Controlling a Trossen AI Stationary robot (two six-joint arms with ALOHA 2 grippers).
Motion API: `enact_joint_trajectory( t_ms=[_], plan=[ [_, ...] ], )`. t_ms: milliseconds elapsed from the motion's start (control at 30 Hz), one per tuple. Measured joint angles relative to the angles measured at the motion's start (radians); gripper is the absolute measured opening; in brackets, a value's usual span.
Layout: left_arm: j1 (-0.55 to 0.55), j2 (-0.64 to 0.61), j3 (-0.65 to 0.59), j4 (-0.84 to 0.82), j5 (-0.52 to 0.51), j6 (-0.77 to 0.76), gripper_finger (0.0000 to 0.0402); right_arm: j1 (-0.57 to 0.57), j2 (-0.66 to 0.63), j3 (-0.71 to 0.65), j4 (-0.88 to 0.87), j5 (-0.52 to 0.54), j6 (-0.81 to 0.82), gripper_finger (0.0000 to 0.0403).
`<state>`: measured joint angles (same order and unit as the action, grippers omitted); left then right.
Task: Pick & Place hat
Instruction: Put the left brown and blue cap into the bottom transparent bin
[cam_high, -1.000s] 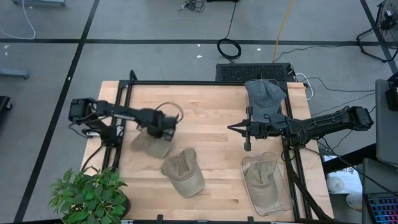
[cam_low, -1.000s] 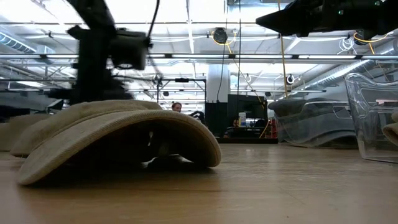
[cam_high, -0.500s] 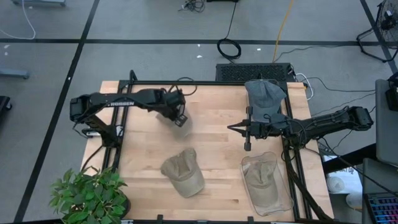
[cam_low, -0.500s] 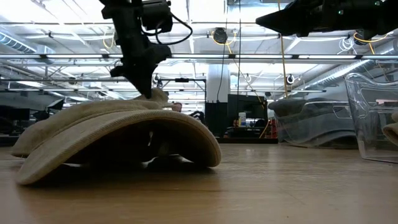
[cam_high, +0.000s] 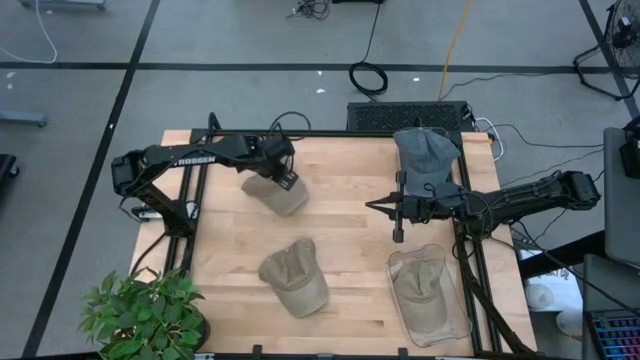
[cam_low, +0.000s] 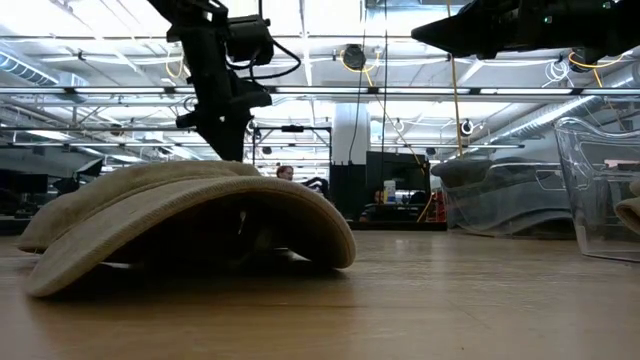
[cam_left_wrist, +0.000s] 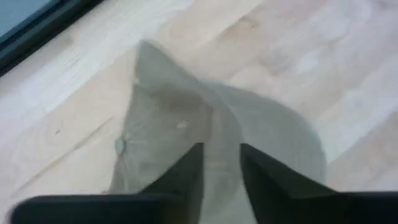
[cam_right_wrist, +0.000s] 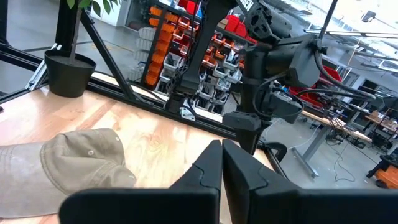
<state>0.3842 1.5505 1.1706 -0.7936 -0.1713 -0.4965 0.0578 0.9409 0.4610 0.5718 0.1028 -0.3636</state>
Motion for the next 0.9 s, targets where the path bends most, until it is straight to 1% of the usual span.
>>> enact_joint_trajectory(
  t_ms=[133, 233, 300, 367, 433, 500, 700, 767, 900],
  plan=[
    [0.023, 0.0, 0.0, -0.027, 0.041, 0.116, 0.0189, 0.0, 0.0, 0.0, -0.001, 0.0, 0.001, 0.0],
    [0.045, 0.0, 0.0, -0.102, 0.04, 0.229, 0.0235, 0.0, 0.0, 0.0, -0.009, 0.0, 0.001, 0.0],
    [0.07, 0.0, 0.0, -0.18, 0.054, 0.218, 0.0256, 0.0, 0.0, 0.0, -0.01, 0.0, 0.002, 0.0],
    [0.101, 0.003, 0.0, -0.256, 0.096, 0.153, 0.0269, 0.0, 0.0, 0.0, -0.009, 0.0, 0.003, 0.0],
    [0.118, 0.015, -0.001, -0.31, 0.123, 0.14, 0.0276, 0.0, 0.0, 0.0, -0.012, 0.0, 0.003, 0.0],
    [0.119, 0.017, -0.007, -0.323, 0.12, 0.2, 0.0277, 0.0, 0.0, 0.0, -0.018, 0.0, 0.001, 0.0],
    [0.123, 0.016, -0.091, -0.217, 0.092, 0.405, 0.0259, 0.0, 0.0, 0.0, -0.025, 0.0, -0.011, 0.0],
    [0.129, 0.016, -0.124, -0.178, 0.081, 0.444, 0.0251, 0.0, 0.0, 0.0, -0.026, 0.0, -0.011, 0.0],
    [0.147, 0.016, -0.186, -0.102, 0.048, 0.473, 0.0235, 0.0, 0.0, 0.0, -0.026, 0.0, -0.012, 0.0]
  ],
)
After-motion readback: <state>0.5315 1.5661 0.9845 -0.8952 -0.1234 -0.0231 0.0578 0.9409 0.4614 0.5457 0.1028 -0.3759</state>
